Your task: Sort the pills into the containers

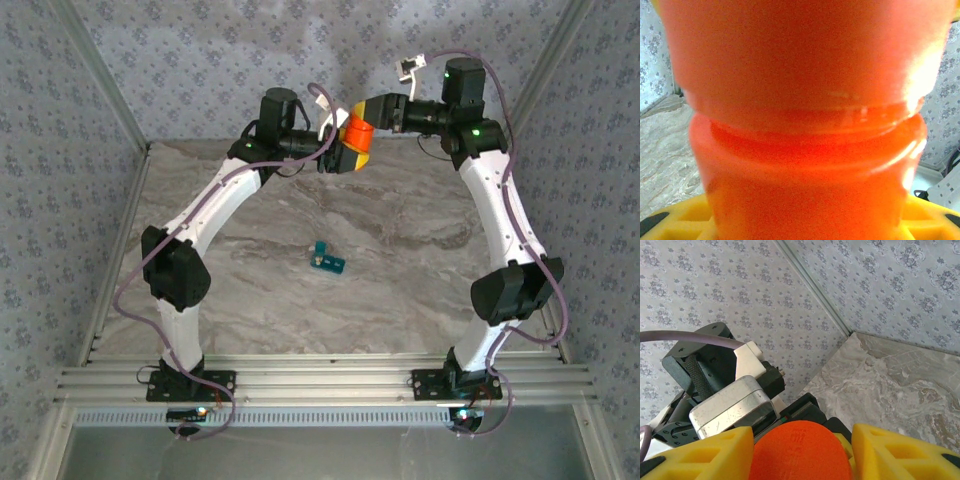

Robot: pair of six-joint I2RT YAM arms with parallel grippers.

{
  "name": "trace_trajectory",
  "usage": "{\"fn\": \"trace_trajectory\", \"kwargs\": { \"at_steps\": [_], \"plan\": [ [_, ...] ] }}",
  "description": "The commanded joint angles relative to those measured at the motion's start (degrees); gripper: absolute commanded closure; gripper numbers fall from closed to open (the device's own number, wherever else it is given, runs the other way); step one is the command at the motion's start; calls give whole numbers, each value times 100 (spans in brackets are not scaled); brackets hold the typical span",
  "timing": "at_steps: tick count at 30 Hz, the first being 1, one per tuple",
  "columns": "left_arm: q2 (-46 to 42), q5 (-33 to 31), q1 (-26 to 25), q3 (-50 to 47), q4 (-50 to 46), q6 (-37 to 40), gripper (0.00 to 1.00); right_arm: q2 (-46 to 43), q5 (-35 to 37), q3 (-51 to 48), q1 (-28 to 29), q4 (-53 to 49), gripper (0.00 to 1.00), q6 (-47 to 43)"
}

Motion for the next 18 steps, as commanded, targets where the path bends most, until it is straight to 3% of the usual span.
{"fn": "trace_trajectory", "kwargs": {
  "at_steps": [1, 4, 18],
  "plan": [
    [9, 213, -48, 289, 161, 44, 100, -111, 41, -121, 23, -129, 35, -66],
    [27, 213, -45, 323, 72, 81, 100, -152, 109, -133, -48, -60, 24, 36],
    [121, 240, -48, 441, 10, 92, 100, -443, 39, -152, -191, 208, 18, 198]
  ]
}}
